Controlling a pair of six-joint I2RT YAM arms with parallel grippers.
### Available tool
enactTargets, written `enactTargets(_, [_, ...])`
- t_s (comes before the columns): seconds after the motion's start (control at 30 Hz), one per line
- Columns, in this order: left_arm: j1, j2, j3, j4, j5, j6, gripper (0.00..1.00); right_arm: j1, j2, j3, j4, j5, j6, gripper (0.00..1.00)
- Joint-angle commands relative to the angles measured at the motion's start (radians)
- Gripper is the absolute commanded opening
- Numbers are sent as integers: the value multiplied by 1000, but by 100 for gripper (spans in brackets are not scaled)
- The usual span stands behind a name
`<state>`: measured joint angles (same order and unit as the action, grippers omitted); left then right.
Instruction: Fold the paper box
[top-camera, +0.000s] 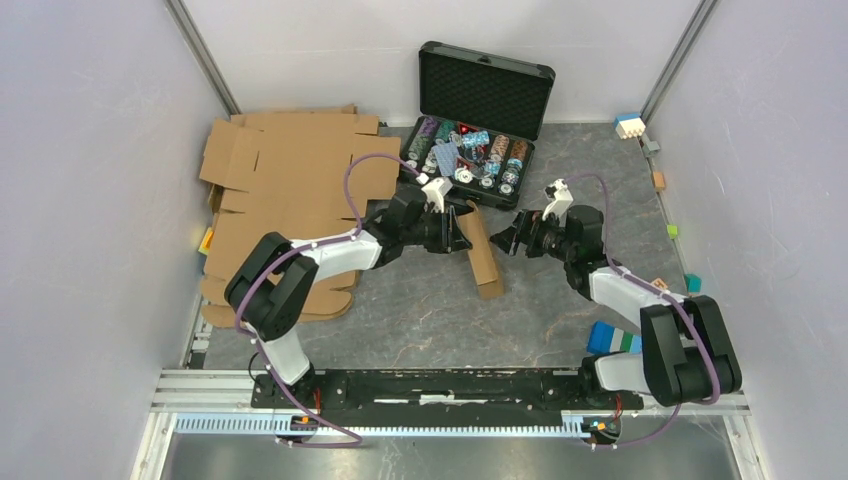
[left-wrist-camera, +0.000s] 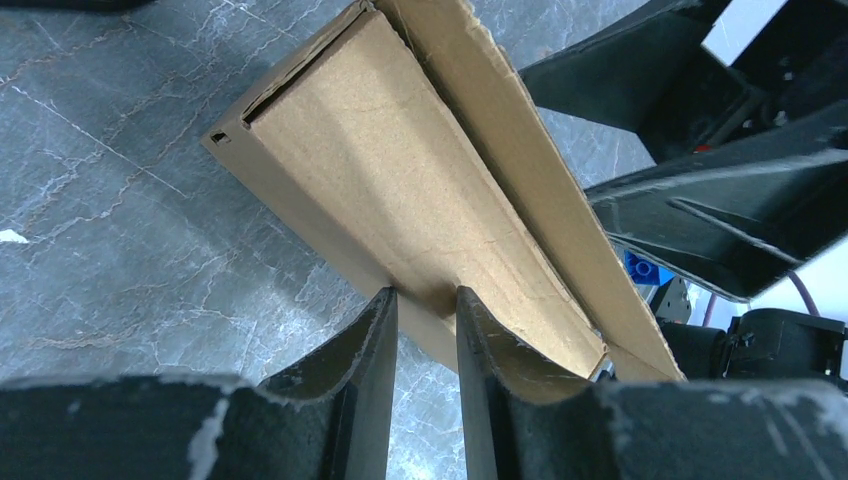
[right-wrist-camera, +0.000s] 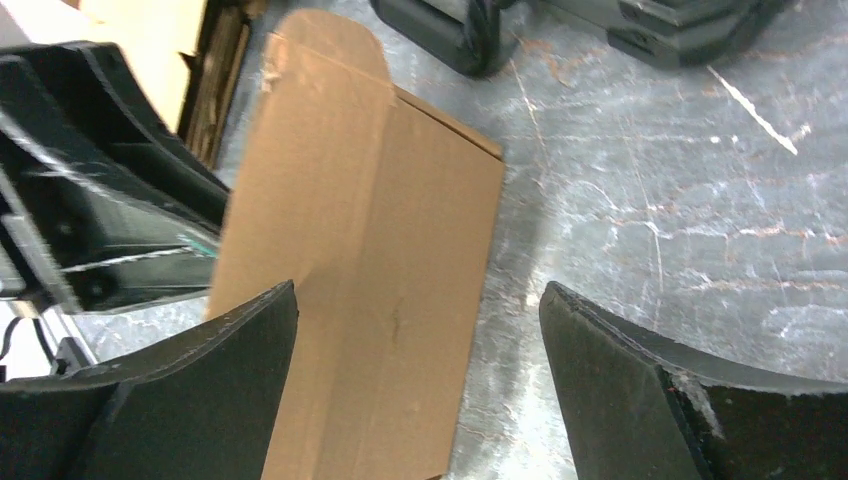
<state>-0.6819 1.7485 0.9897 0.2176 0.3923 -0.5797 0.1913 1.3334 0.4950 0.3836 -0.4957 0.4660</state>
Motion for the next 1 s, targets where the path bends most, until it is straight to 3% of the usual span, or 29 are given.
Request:
enactTargets(0.0, [-13, 22, 29, -33, -19, -22, 34, -1, -64, 12, 77, -57, 15, 96])
enactTargets(0.3, [-30, 21, 38, -43, -27, -28, 34, 8, -52, 74, -30, -133, -24, 98])
enactTargets(0.4, [-37, 23, 47, -50, -33, -31, 34, 57, -64, 136, -184, -57, -119, 98])
enactTargets(0.57, [-47, 25, 55, -56, -45, -32, 34, 90, -103, 144, -245, -2, -141, 98])
enactTargets(0.7, [-50, 27, 57, -60, -51, -36, 34, 184, -92, 224, -438, 161, -245, 98])
enactTargets(0.97, [-59, 28, 61, -60, -66, -47, 34, 307, -105, 247, -575, 287, -301, 98])
